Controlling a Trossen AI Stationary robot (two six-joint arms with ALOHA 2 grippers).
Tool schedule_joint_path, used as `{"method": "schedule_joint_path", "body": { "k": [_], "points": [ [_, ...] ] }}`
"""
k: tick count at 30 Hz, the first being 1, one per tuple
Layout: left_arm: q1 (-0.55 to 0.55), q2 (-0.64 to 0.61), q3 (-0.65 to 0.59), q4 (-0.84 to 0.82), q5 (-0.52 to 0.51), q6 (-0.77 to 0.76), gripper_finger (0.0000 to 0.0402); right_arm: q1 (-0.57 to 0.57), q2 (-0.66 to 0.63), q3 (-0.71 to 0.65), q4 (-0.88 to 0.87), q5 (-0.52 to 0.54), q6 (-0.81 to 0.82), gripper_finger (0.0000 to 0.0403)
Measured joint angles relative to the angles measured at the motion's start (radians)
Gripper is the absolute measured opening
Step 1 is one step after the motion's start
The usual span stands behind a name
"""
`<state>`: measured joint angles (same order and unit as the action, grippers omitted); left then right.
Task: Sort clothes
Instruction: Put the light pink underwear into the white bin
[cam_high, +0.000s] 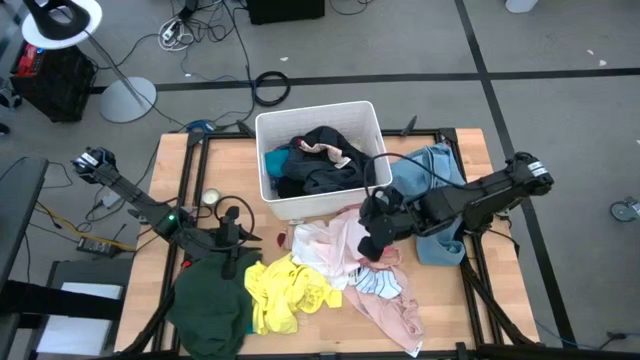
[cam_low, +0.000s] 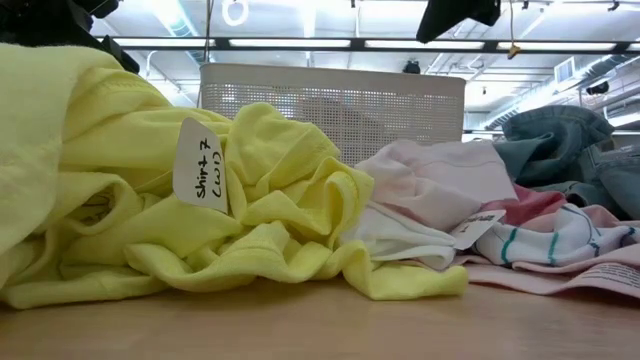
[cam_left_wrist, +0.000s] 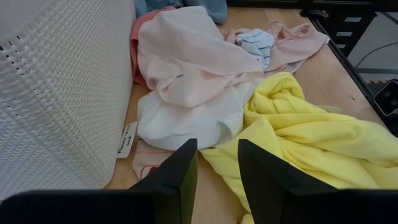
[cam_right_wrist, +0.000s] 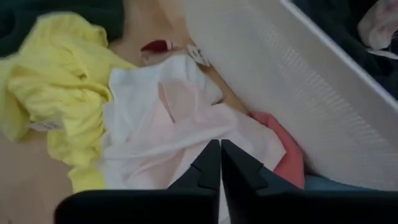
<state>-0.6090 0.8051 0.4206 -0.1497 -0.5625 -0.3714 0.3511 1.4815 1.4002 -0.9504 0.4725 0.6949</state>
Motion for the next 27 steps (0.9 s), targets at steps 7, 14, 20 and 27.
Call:
{"method": "schedule_joint_path", "body": {
  "k": [7, 14, 20, 27],
  "points": [
    [0.000, 0.000, 0.000, 0.002, 0.000, 0.000, 0.0121, -0.016, 0.119, 0.000, -0.025, -0.025, -0.043, 0.0104],
    [0.000, 0.000, 0.000, 0.002, 0.001, 0.000, 0.0121, -0.075, 0.253, -0.001, -0.052, -0.025, -0.060, 0.0193],
    [0.000, 0.000, 0.000, 0.002, 0.004, 0.000, 0.0121, -0.120, 0.351, -0.001, -0.030, -0.123, -0.078, 0.0172],
    [0.000, 0.000, 0.000, 0.002, 0.007, 0.000, 0.0121, -0.118, 0.376, 0.012, 0.009, -0.180, -0.132, 0.0014]
  ]
}}
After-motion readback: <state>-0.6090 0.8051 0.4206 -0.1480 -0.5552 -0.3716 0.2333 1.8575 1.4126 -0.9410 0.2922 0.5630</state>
